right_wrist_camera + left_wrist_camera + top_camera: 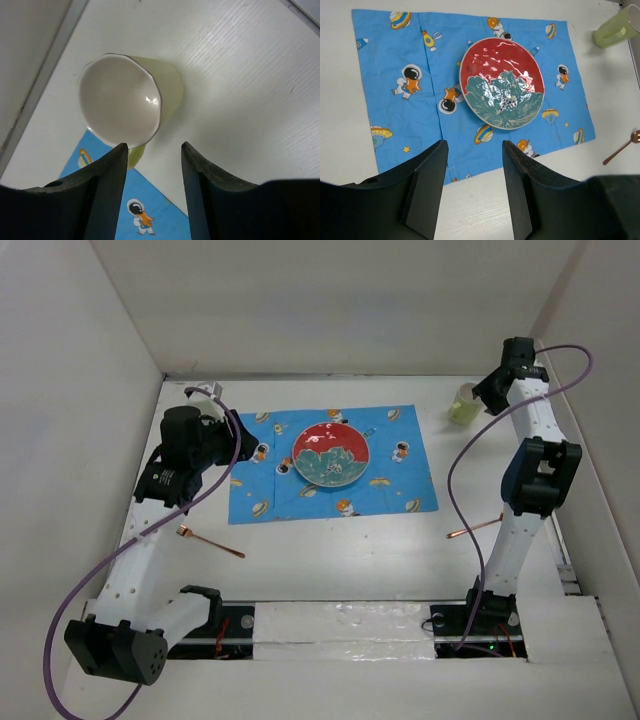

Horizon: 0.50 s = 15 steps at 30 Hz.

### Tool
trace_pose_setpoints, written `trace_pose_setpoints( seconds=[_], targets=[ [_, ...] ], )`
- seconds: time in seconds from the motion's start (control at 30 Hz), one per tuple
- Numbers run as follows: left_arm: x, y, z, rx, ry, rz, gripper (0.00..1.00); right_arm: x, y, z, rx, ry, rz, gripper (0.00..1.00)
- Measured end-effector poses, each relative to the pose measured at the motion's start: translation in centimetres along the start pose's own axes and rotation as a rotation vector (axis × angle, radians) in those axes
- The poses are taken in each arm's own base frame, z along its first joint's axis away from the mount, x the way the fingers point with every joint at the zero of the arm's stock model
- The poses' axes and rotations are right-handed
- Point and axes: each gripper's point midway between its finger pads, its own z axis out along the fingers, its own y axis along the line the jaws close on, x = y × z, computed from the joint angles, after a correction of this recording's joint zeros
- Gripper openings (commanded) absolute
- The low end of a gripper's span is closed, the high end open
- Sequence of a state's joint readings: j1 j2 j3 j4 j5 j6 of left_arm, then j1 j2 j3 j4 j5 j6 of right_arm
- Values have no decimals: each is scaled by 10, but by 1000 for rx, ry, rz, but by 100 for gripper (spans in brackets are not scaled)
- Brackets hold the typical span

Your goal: Set the dinner table for one person

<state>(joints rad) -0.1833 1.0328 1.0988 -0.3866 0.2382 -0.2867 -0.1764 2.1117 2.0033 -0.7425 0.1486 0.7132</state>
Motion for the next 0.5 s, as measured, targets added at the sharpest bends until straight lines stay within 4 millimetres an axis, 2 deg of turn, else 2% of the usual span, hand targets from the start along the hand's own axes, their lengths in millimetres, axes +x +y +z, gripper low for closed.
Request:
trace_pose_setpoints(
  seconds=[0.17,0.2,0.3,0.33,0.37,0.43,0.5],
  targets=[
    [-1,2,0,-11,-4,6,45,10,-13,22,53,47,-6,50],
    [-1,2,0,-12,-4,7,45,11,-14,24,55,52,-5,44],
    [-1,3,0,-17,-6,10,45,9,-15,29,56,54,-3,42],
    [-1,4,0,-19,-6,11,45,8,-14,31,54,53,-5,35],
    [-1,4,0,-22,-7,12,45,8,-13,33,53,54,-8,20],
    [-1,5,0,-26,-8,13,45,8,-11,35,45,57,-9,2],
    [-2,5,0,-28,-9,13,45,10,-13,35,50,63,-21,0]
  ],
)
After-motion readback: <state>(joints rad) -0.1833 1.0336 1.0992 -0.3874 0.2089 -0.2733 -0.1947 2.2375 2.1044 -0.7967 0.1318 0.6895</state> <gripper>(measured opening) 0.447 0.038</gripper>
